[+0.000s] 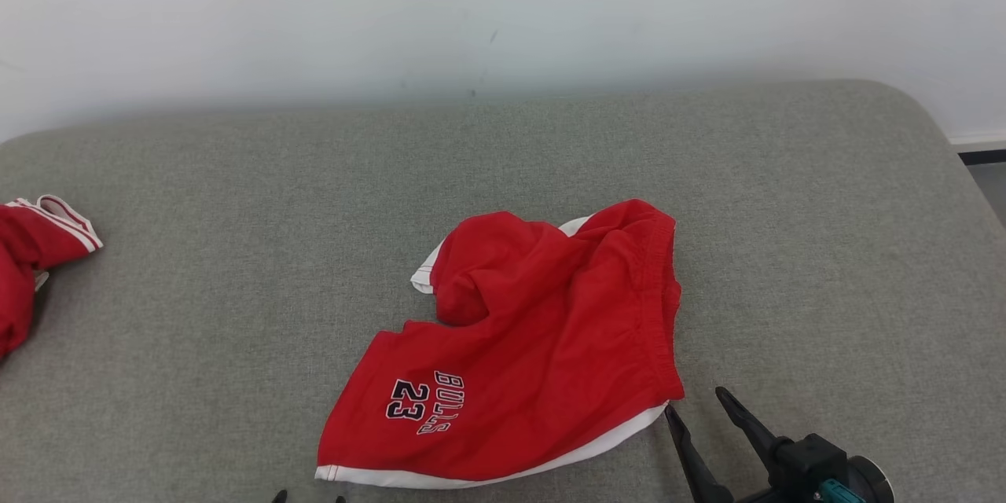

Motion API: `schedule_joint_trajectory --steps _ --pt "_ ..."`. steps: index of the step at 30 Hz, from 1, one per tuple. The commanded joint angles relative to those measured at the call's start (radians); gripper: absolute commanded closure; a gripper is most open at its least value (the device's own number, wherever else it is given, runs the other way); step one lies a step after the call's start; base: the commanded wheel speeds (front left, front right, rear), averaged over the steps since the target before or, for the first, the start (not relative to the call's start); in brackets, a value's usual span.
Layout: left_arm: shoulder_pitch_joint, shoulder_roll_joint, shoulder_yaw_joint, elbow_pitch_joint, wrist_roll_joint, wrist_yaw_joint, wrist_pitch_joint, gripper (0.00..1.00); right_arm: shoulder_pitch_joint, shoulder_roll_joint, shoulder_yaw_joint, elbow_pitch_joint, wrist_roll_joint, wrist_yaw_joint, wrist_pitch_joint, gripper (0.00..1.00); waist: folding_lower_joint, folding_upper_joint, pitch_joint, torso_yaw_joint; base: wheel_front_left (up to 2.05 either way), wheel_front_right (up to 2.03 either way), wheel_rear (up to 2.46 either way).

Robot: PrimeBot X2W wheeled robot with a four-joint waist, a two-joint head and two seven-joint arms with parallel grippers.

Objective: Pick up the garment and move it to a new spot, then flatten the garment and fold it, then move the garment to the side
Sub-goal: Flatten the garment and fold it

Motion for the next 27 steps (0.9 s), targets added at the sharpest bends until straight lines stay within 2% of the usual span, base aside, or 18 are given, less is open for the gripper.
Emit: schedule_joint_trajectory --steps 1,8,22,23,24,25,27 --pt "-0.028 0.018 -0.007 0.021 -0.017 0.003 -0.004 0.00 -0.022 -0.019 0.023 0.021 -0.006 -0.002 0.000 0.00 0.0000 0.0000 0.004 0.003 0.00 0.00 0.00" --pt "-0.115 0.039 -0.050 0.104 -0.049 0.003 -0.004 0.00 -0.099 -0.065 0.111 0.117 0.007 -0.002 0.000 0.00 0.0000 0.0000 0.022 0.005 0.00 0.00 0.00" --pt "-0.236 0.066 -0.138 0.260 -0.127 0.003 -0.004 0.00 -0.237 -0.114 0.267 0.243 0.048 -0.002 0.000 0.00 0.0000 0.0000 0.060 0.003 0.00 0.00 0.00" --pt "-0.250 0.067 -0.151 0.273 -0.139 0.003 -0.003 0.00 -0.251 -0.119 0.286 0.259 0.059 -0.002 0.000 0.76 0.0000 0.0000 0.062 0.007 0.00 0.00 0.00" --pt "-0.254 0.066 -0.158 0.283 -0.152 0.003 -0.003 0.45 -0.256 -0.121 0.297 0.266 0.066 -0.002 0.000 0.95 0.0000 0.0000 0.062 0.008 0.00 0.00 0.00" --pt "-0.259 0.063 -0.167 0.286 -0.174 0.003 -0.003 1.00 -0.262 -0.122 0.308 0.271 0.072 -0.002 -0.001 1.00 0.0000 0.0000 0.061 0.009 0.00 0.00 0.00" --pt "-0.264 0.068 -0.206 0.281 -0.204 0.002 -0.003 1.00 -0.272 -0.127 0.322 0.275 0.086 -0.002 -0.001 1.00 0.0000 0.0000 0.059 0.010 0.00 0.00 0.00"
